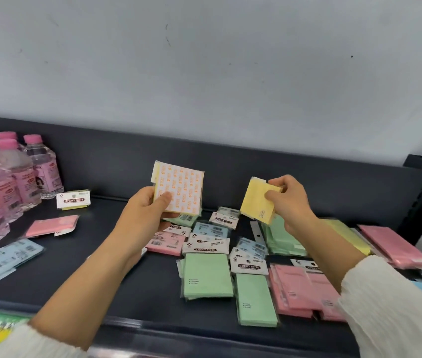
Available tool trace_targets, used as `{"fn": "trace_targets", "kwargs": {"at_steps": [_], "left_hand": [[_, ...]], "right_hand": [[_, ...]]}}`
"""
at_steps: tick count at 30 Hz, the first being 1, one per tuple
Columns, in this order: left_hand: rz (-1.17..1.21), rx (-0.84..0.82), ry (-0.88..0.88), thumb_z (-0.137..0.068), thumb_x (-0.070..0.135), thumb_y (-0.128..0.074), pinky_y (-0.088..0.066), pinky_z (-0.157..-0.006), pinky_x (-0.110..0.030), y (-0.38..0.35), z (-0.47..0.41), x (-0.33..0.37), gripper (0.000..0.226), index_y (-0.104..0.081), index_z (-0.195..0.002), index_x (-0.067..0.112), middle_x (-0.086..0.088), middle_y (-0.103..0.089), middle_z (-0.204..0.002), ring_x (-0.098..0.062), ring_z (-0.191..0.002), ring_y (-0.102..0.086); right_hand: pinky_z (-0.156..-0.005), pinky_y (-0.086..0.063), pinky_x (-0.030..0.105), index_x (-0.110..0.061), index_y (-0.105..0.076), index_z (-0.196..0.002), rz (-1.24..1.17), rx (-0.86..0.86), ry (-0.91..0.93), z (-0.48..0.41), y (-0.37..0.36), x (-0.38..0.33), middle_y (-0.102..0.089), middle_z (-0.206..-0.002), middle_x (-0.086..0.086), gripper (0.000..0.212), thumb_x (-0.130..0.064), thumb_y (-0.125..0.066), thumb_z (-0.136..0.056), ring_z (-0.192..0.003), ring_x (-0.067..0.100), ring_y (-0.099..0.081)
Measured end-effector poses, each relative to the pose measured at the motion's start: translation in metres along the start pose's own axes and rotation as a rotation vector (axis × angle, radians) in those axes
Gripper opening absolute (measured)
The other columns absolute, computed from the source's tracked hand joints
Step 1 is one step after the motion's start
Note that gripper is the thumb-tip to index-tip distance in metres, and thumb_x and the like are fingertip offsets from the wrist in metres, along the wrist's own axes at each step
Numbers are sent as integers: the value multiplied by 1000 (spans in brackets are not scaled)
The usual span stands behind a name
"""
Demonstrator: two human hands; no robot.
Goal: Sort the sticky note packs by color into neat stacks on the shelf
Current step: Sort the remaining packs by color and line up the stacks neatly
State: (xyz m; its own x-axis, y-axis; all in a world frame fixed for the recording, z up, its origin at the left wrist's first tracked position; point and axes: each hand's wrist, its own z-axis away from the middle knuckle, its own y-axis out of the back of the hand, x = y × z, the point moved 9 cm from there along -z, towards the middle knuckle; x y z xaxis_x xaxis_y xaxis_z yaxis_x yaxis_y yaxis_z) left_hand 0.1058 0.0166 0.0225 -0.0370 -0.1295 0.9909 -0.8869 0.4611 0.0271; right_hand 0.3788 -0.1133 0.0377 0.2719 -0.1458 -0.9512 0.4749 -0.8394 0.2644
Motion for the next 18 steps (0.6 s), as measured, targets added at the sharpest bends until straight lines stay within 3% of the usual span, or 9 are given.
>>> {"fn": "trace_targets", "kwargs": {"at_steps": [3, 5, 10, 18], "left_hand": [[-4, 23, 11, -99, 24, -47, -49, -68, -24, 0, 3, 0, 13, -58, -105, 21, 5, -69, -101, -10, -87, -67], [-1, 34, 25, -99, 24, -46, -49, -68, -24, 1, 3, -2, 15, -57, -108, 19, 3, -69, -102, -11, -88, -67], [7, 85, 48, -99, 24, -46, -49, -67, -24, 16, 5, -8, 17, -58, -110, 18, 5, -70, -101, -11, -86, -67], [19, 117, 60, -98, 24, -47, -49, -69, -25, 33, 6, -12, 13, -59, -103, 21, 6, -70, -98, -12, -88, -67]], "right_hand": [[-56, -40, 28, -9, -51, -86, 121, 143, 60, -3, 7, 4, -51, -81, -1, 10, -1, -57, -84, -71, 14, -50], [-49, -33, 25, -10, -47, -75, 223, 163, 95, -3, -2, 10, -50, -76, 0, 16, 1, -55, -83, -64, 14, -46], [-60, -33, 29, -12, -40, -69, 401, 175, 185, -3, -33, 16, -50, -89, 10, 21, 3, -48, -82, -68, 22, -44], [-64, -48, 34, -16, -44, -65, 422, -185, 233, 16, -113, -5, -53, -83, 4, 26, 2, -55, -80, -70, 18, -49]]}}
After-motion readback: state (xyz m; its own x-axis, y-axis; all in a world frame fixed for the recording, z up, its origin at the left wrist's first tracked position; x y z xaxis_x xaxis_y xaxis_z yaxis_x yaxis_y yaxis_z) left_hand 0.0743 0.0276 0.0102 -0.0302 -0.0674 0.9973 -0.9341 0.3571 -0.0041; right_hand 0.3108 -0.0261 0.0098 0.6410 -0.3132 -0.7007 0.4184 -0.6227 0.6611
